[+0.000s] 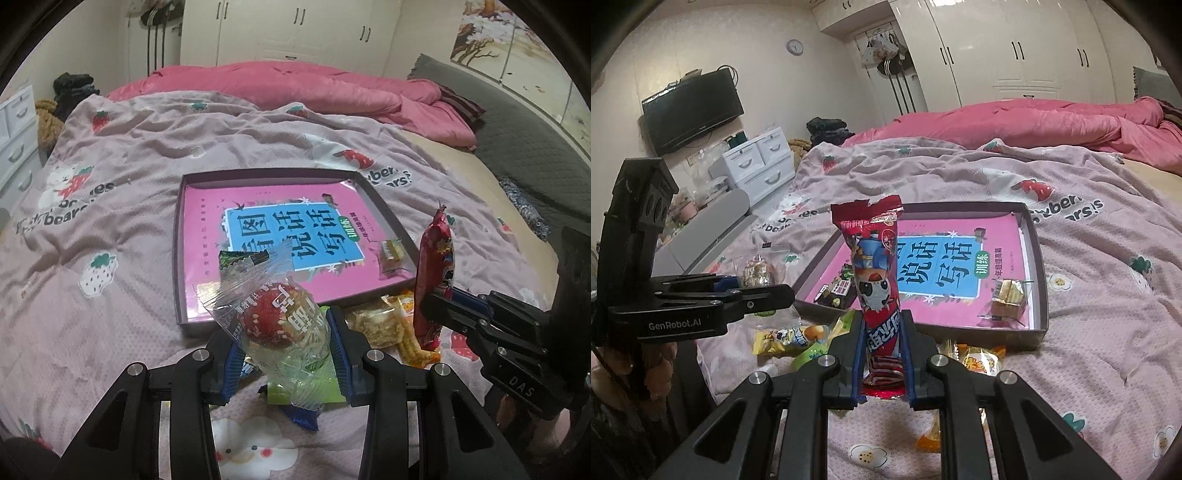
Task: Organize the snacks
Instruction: 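Lift the candy bag with the left tool while the right tool lifts the sausage stick toward the tray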
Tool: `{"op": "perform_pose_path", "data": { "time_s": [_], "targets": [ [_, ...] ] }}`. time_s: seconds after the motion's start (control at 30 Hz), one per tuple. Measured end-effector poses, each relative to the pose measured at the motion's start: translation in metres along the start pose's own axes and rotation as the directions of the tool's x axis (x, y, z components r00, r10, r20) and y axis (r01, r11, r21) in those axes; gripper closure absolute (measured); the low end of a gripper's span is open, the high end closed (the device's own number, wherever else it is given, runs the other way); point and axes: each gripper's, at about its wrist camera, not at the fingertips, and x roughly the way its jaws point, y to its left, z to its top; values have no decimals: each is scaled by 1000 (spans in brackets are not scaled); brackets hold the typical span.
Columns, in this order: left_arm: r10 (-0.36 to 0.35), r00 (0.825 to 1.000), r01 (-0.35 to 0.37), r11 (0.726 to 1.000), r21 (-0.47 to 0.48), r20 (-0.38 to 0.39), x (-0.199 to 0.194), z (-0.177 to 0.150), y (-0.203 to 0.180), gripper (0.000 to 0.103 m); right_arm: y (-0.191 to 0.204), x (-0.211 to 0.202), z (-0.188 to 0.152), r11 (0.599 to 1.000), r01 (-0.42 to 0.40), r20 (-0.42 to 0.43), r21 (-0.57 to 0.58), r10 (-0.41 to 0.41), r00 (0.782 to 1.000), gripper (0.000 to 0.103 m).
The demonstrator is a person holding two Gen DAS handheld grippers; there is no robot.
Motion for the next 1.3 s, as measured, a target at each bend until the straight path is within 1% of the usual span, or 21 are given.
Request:
{"op": "perform_pose_path", "data": {
  "time_s": [0.07,0.13,0.37,0.53,0.77,1.1,1.3],
  "targets": [
    [-10,1000,10,1000,5,9,-1,2,-2,60,-2,-2,1,1000,7,9,3,-7,1000,86],
    [-6,1000,6,1000,15,14,-1,5,-6,60,-5,-5,3,1000,11,20,6,-11,1000,86],
    [-22,1000,22,1000,17,21,1,13,-15,60,-17,-12,7,999,9,44,46,-11,999,86],
    [-21,1000,21,999,26,16,5,16,-21,60,-21,-18,11,999,15,70,50,-18,997,86],
    [-25,1000,25,999,28,15,10,22,-27,60,-29,-25,16,996,-3,99,84,-5,995,86],
    [-24,999,24,999,30,21,19,31,-32,60,-37,-27,28,996,11,135,88,-23,991,86],
    [-21,999,20,999,25,39,27,41,-32,60,-47,-24,34,994,15,137,107,-30,990,86]
  ]
}}
